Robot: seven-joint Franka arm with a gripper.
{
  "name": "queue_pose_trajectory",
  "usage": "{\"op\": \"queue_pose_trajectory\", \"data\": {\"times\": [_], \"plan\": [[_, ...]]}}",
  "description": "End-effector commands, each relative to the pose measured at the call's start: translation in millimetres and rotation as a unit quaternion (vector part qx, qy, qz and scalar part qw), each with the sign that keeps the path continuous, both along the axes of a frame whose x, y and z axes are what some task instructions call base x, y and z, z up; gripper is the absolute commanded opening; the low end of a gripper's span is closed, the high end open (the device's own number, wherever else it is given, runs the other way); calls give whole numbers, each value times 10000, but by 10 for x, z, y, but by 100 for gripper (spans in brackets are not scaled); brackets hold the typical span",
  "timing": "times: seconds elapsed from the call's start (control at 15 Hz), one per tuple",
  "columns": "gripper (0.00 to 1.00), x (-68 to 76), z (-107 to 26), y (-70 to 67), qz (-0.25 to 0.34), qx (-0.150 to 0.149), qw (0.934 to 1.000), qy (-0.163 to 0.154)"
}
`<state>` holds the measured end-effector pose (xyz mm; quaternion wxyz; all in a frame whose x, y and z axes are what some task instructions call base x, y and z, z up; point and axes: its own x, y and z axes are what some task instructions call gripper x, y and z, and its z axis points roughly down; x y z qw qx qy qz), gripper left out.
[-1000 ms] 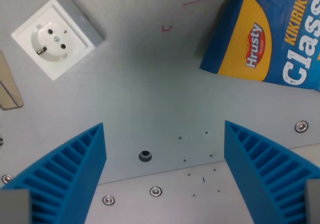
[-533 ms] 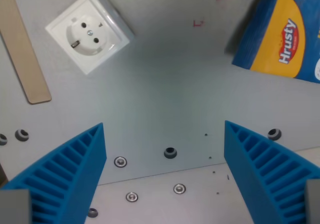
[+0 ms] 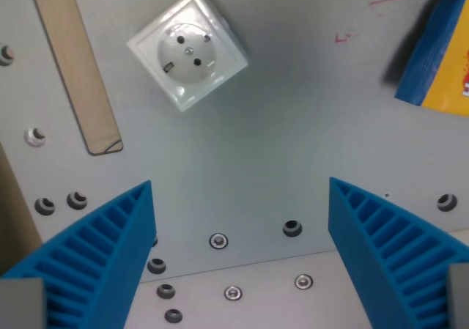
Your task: Move in gripper negative y
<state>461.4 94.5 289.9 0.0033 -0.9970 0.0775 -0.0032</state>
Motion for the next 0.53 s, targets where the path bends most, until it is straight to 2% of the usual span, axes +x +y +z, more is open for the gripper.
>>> {"op": "queue_pose_trajectory", "data": {"times": [0.07, 0.53], "plan": [[100, 79, 13, 146, -103, -49, 9999, 74], [100, 141, 11, 491, -103, -49, 9999, 74]]}}
